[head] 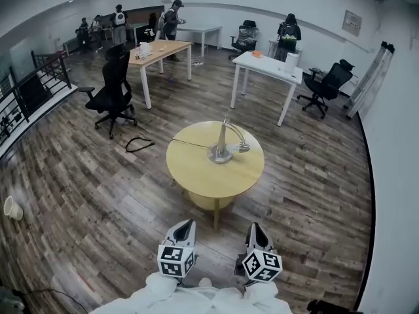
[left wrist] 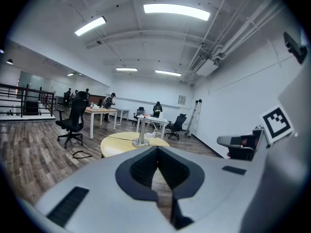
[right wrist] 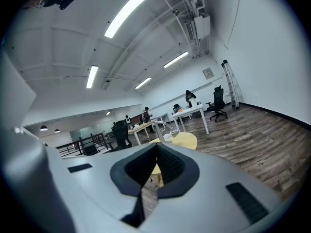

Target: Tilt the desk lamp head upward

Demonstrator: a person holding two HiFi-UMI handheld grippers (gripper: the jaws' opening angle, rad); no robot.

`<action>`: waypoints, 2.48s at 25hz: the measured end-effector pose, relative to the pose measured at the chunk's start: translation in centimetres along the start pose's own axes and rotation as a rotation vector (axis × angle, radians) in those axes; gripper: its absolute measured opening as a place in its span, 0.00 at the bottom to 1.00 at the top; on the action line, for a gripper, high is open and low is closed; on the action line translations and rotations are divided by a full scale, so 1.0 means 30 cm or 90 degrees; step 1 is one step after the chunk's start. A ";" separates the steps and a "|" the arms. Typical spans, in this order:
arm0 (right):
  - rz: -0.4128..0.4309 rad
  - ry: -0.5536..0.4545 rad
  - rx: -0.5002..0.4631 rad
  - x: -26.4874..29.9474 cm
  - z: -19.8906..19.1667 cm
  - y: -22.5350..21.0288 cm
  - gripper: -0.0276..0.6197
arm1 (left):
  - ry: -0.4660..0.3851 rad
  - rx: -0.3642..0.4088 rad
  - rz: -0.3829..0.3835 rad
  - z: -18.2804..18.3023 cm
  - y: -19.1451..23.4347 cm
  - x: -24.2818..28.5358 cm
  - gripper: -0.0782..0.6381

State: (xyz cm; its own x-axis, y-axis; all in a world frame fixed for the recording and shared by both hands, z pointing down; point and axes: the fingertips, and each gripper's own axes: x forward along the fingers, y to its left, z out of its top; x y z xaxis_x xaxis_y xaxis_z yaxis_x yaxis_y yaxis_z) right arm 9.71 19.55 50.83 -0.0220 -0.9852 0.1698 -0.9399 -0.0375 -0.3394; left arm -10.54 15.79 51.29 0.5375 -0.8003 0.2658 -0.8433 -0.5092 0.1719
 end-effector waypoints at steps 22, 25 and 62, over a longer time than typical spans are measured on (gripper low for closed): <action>-0.044 0.019 0.023 0.330 0.017 -0.208 0.06 | 0.020 0.000 -0.006 0.053 0.087 0.397 0.11; -0.047 0.016 0.026 0.403 0.036 -0.216 0.06 | 0.020 0.008 -0.013 0.076 0.111 0.474 0.11; -0.107 0.044 0.028 1.327 0.236 -0.412 0.06 | 0.077 0.059 -0.056 0.307 0.498 1.412 0.11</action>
State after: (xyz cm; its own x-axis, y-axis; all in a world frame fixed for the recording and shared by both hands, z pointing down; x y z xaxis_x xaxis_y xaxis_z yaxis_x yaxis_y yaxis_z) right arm 22.87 -20.41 55.23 0.1092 -0.9506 0.2906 -0.9164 -0.2095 -0.3409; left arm -0.39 -28.62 56.38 0.6003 -0.7104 0.3674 -0.7870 -0.6066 0.1130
